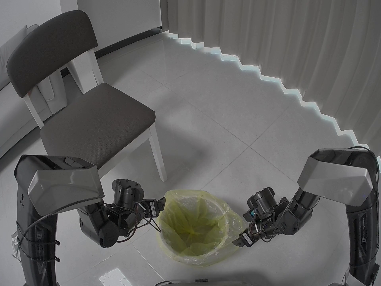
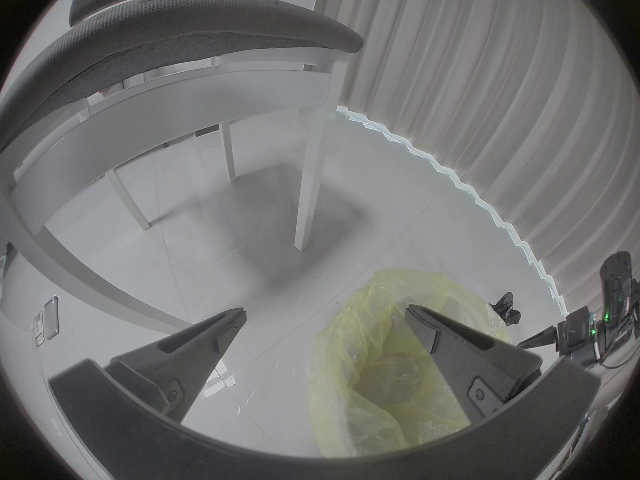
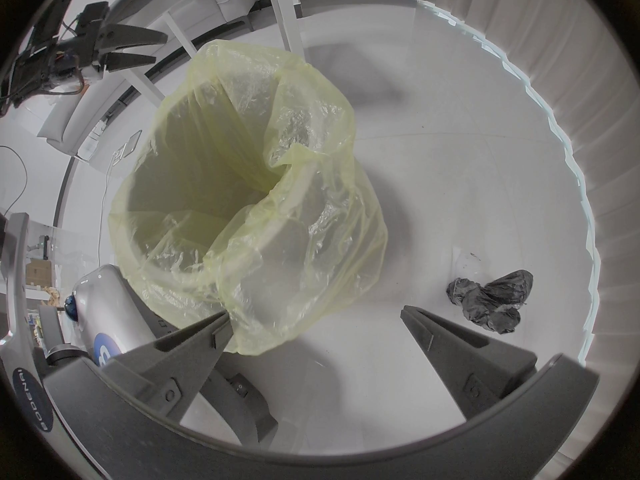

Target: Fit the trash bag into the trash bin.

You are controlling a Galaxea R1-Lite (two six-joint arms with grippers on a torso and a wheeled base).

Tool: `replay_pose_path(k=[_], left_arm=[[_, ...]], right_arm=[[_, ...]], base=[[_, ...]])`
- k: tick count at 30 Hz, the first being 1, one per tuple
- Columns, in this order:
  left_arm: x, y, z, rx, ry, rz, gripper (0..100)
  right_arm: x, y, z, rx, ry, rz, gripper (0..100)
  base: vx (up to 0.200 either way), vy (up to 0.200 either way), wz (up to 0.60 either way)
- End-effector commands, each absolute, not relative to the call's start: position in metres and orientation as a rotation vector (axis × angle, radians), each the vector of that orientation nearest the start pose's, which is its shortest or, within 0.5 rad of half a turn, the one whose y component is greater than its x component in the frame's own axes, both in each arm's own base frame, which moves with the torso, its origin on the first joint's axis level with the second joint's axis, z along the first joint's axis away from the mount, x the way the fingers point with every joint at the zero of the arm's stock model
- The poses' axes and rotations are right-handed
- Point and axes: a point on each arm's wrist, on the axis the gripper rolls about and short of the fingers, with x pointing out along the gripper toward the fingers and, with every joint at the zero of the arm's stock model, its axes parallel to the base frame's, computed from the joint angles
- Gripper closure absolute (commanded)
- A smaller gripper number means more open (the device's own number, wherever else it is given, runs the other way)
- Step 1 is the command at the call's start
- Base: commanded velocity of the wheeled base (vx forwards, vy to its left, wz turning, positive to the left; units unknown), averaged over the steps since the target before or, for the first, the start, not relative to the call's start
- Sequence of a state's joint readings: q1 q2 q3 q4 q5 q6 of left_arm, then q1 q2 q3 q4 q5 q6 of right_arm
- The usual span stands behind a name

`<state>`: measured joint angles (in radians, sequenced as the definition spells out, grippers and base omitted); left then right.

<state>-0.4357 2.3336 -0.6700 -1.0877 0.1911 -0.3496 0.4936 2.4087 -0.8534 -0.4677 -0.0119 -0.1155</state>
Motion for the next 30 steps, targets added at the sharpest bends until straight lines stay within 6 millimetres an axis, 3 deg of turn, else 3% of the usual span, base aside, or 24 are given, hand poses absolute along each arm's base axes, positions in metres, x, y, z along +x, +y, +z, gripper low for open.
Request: replay_pose_path(k=[1,6,9,22,30], left_arm=[[0.320,-0.142,-0.017,-0.166,0.576,-0.139,0],[0.325,-0.144,-0.022,-0.169,0.570,-0.142,0],[0.334,-0.147,-0.025,-0.171,0.566,-0.157,0],[0.368,-0.163,-0.031,-0.157,0.599,-0.166,0],[0.397,-0.160,-0.050,-0.122,0.633,-0.135,0]], right_arm=[[0.299,0.153,-0.029,-0.360,0.981,0.485,0],[0.298,0.144,0.007,-0.317,0.898,0.463,0],[0.303,0.143,0.011,-0.305,0.875,0.453,0],[0.313,0.146,0.005,-0.297,0.874,0.456,0],[0.324,0.145,0.007,-0.277,0.839,0.444,0]], base=[[0.000,0.000,0.00],[0.000,0.000,0.00],[0.000,0.000,0.00],[0.000,0.000,0.00],[0.000,0.000,0.00]])
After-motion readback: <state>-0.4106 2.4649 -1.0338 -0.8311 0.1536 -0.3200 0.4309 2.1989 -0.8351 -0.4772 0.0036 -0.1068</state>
